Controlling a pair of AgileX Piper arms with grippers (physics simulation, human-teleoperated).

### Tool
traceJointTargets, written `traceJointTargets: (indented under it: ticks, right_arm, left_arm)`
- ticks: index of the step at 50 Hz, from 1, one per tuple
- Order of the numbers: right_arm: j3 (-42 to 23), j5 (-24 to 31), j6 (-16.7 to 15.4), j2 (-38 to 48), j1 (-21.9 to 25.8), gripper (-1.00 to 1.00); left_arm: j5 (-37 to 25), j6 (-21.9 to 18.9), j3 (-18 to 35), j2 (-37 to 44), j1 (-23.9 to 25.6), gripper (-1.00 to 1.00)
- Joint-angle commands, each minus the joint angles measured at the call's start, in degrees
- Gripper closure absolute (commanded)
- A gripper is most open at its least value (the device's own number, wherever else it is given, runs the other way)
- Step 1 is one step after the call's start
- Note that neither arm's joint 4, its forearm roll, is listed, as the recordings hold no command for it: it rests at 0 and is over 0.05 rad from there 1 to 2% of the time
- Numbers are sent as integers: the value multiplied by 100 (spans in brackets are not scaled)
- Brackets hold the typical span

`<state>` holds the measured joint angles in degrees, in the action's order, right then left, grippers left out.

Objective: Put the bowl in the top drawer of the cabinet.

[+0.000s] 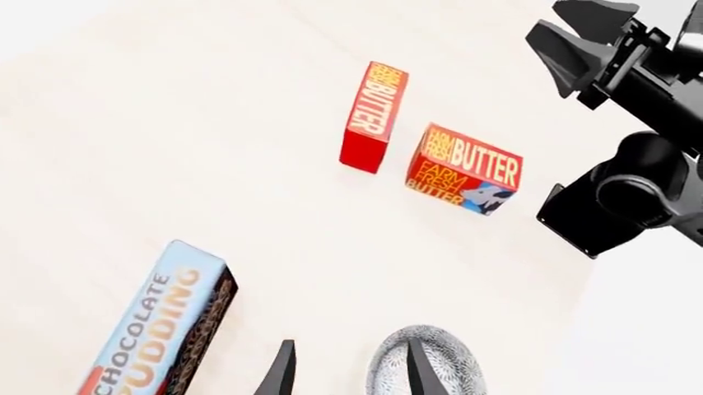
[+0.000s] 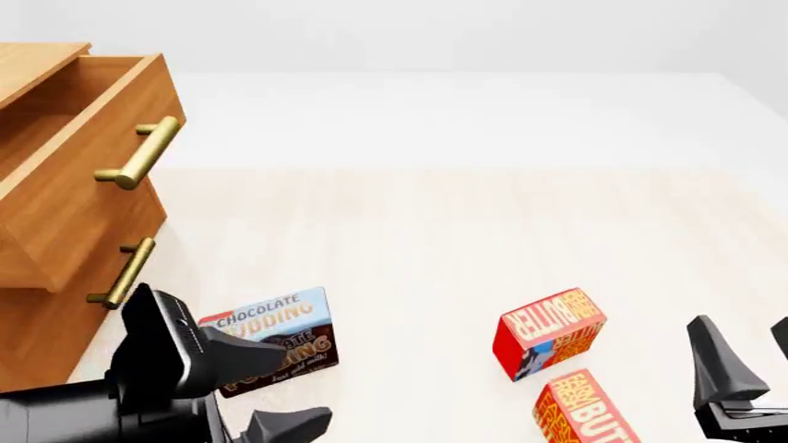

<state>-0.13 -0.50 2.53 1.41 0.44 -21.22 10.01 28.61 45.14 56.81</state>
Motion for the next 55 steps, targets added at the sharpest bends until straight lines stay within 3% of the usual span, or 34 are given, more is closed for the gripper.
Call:
traceJointTargets:
  ticks: [1,8,13,18,19,28,38,55]
  right_arm:
    - [0,-7,-6,13,18,-100]
    - [-1,6,-12,-15,24,-100]
    - [-1,6,-20,-15,23,-100]
    - [-1,5,-20,-13,25,-100]
    - [-1,6,-21,-16,33,-100]
    - [-1,9,-23,-22,27,-100]
    - [-1,2,-16,-7,24,-100]
    - [1,-39,-31,66,49,-100]
  left_arm:
    - [34,-6,-46,141,107,-100]
    - [16,21,-69,179,110,-100]
    - [191,279,-160,506,503,-100]
    - [124,294,-136,511,524,-100]
    - [79,198,-167,632,420,-100]
    - [-93,556,-1,851,870,-100]
    - [-760,558,317,806,898,-100]
    - [-925,755,202,974,1048,-100]
